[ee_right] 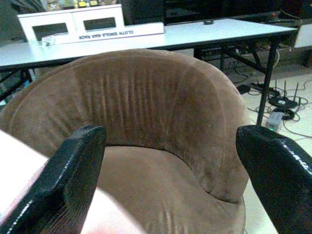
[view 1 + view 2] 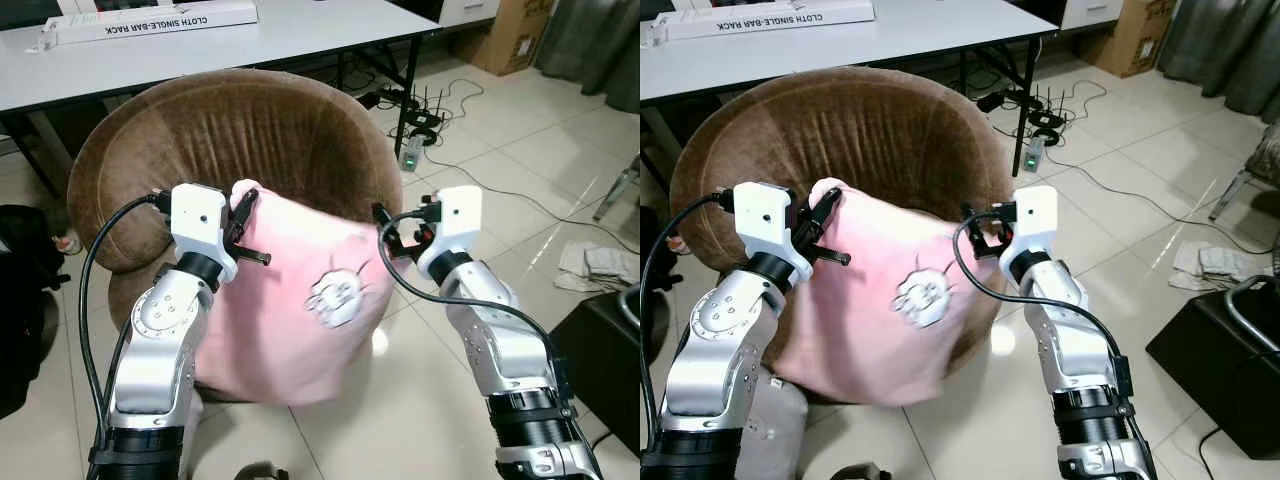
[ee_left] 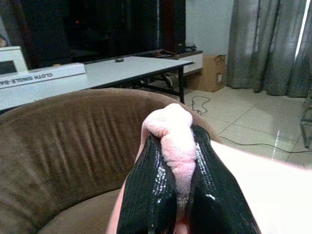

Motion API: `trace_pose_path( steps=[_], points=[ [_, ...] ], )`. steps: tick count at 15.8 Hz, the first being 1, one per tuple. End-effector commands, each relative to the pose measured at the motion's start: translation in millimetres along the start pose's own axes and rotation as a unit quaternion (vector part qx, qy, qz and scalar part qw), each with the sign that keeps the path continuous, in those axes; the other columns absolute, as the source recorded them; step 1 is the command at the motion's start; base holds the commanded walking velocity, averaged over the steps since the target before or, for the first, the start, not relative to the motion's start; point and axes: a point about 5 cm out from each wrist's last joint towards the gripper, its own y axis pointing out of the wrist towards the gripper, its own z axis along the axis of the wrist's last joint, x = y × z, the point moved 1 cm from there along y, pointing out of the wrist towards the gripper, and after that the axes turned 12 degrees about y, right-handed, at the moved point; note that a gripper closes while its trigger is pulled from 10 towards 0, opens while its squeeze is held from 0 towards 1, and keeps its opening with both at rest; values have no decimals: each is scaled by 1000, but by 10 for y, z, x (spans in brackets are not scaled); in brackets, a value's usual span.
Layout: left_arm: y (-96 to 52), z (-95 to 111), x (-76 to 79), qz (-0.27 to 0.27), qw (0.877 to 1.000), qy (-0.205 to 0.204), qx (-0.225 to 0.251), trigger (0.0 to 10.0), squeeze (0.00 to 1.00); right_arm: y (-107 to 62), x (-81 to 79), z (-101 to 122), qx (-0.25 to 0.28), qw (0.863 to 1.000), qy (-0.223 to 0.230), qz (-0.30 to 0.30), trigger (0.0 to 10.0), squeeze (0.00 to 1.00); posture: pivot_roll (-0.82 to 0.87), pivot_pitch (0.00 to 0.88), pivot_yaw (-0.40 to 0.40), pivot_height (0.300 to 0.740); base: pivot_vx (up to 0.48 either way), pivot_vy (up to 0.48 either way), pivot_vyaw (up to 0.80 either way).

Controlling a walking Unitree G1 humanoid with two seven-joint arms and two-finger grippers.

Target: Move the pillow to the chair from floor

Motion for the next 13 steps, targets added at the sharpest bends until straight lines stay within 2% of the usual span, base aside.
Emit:
trace_pose_path(
  steps=[1, 2, 4, 10, 13],
  points=[
    [26, 76, -14, 14, 1000, 15, 19, 0, 0, 6, -2, -29, -13, 1000, -3, -5, 10000, 0, 97, 0, 0, 740, 0, 0, 0],
    [37, 11, 4, 23, 999, 19, -14, 10000, 0, -21, 35, -57, -17, 1000, -6, -23, 10000, 0, 97, 0, 0, 740, 0, 0, 0],
    [67, -16, 45, 20, 999, 25, -25, 10000, 0, -103, 124, -127, -27, 998, -9, -52, 10000, 0, 63, 0, 25, 740, 0, 0, 0],
    [115, 27, 74, 23, 999, 21, -13, 10000, 0, -189, 174, -160, -19, 997, 23, -78, 10000, 0, 45, 0, 60, 740, 0, 0, 0],
    [171, 79, 62, 16, 1000, 15, -1, 10000, 0, -220, 169, -156, -11, 996, 30, -85, 10000, 0, 24, 0, 98, 740, 306, 0, 0]
  ],
)
